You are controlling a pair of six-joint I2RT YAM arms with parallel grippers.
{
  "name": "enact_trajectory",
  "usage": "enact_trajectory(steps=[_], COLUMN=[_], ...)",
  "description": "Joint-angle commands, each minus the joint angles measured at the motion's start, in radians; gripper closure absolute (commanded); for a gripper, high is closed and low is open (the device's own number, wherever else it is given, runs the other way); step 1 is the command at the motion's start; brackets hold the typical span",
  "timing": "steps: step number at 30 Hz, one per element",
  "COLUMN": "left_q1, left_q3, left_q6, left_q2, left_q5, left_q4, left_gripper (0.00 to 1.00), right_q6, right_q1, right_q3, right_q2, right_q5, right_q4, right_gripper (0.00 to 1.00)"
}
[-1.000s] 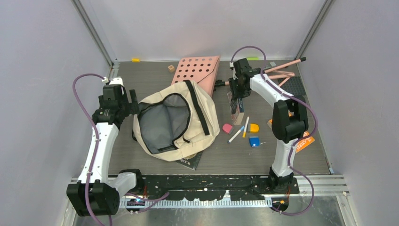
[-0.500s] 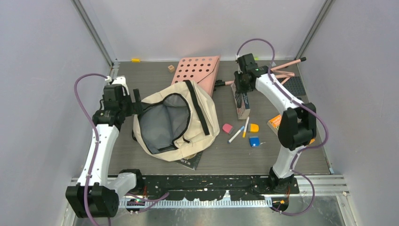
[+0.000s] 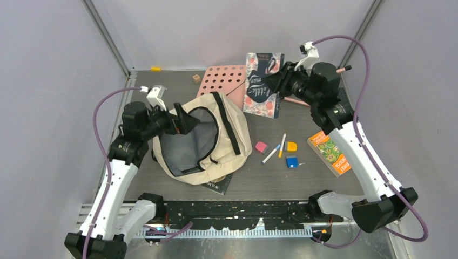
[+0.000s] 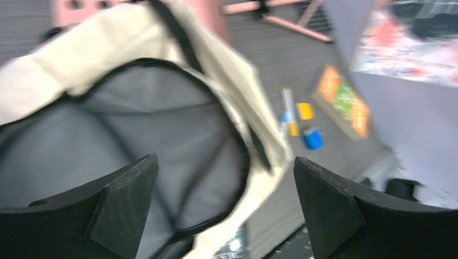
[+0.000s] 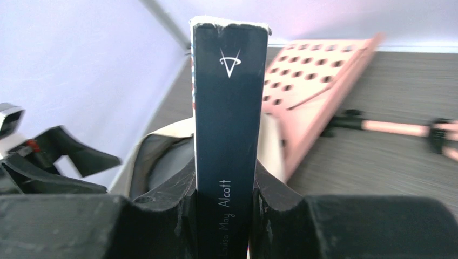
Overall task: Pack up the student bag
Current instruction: Pick up the book from the center of the board.
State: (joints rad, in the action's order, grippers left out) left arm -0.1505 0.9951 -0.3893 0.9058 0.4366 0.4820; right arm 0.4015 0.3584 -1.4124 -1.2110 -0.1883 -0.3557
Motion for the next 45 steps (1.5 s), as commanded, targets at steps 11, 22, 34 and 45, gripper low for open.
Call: enact_trajectory(steps=[11, 22, 34, 45], left_q1=[-0.251, -0.268, -0.276, -0.276], left_q3=[-0.314, -0.37, -0.319, -0.331], left_q6=[-0.409, -0.503, -0.655, -0.674], left_q2=[-0.153, -0.163, -0.086, -0.084], left_q5=[0.278, 0.231, 0.311, 0.281], left_q4=[-0.635, -0.795, -1.046, -1.073], left_gripper=[0.01, 0.02, 0.03, 0.7], right_q6=[0.389, 0.509, 0.494, 0.384], right_q1=[0.197, 0.209, 0.267, 0.295], right_q3=[0.246, 0.274, 0.234, 0.206], right_q2=[0.012, 0.048, -0.005, -0.019], right_q5=[-0.297, -0.409, -0.501, -0.476], right_q4=[0.581, 0.687, 0.687, 0.542], right_gripper=[0.99, 0.99, 0.99, 0.99])
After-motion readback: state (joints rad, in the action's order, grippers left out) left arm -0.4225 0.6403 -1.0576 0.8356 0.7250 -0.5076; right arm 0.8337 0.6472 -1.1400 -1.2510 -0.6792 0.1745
